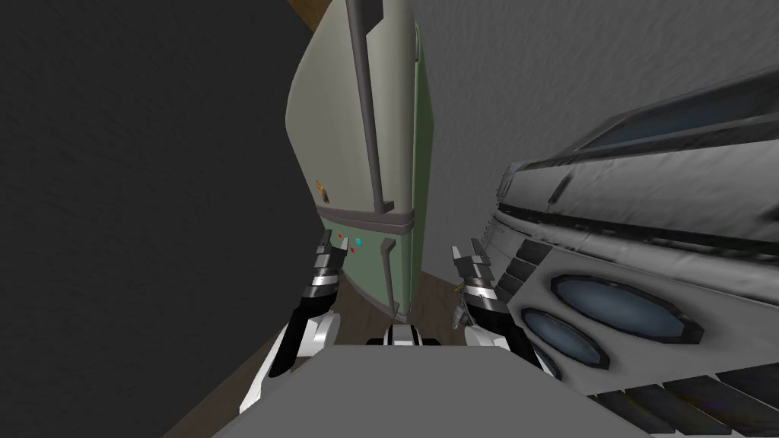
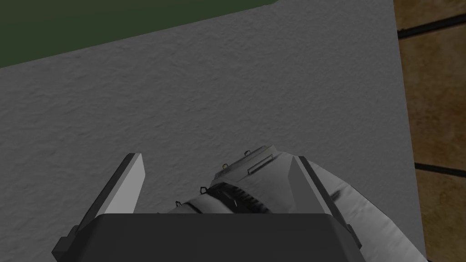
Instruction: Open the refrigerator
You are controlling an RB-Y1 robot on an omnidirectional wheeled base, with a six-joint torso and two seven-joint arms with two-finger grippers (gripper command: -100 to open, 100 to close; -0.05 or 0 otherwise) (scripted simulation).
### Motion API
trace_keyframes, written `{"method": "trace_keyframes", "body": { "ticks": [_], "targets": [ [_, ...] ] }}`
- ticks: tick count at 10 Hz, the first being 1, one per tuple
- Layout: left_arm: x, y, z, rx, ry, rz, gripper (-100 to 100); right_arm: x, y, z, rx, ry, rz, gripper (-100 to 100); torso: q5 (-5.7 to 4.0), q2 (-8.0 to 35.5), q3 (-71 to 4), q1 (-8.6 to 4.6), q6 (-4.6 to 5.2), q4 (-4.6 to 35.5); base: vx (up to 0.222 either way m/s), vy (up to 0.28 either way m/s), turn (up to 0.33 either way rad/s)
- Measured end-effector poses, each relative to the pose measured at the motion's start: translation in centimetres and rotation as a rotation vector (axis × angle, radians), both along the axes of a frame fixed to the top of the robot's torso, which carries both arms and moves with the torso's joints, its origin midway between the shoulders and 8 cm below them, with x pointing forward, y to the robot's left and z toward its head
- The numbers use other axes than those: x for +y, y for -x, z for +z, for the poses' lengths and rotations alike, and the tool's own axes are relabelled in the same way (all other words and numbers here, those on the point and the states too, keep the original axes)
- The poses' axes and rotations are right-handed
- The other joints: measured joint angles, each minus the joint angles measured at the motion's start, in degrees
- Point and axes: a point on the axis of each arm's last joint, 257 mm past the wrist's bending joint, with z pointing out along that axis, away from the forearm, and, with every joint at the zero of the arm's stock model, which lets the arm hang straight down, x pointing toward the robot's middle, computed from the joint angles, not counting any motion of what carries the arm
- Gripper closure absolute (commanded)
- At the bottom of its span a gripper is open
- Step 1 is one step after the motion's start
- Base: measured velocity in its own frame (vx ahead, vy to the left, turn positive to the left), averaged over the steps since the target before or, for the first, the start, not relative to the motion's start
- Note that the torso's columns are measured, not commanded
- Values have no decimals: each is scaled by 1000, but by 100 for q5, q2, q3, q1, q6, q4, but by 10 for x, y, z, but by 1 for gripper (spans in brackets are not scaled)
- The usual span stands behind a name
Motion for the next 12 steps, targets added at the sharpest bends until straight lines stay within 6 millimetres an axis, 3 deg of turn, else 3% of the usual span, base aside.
{"method": "trace_keyframes", "body": {
  "ticks": [12],
  "targets": [
    [-8,-74,3,141,89,-143,-100,0,0,0,0,0,0,0,0,5,1,0,0,3,-22,-43,95]
  ]
}}
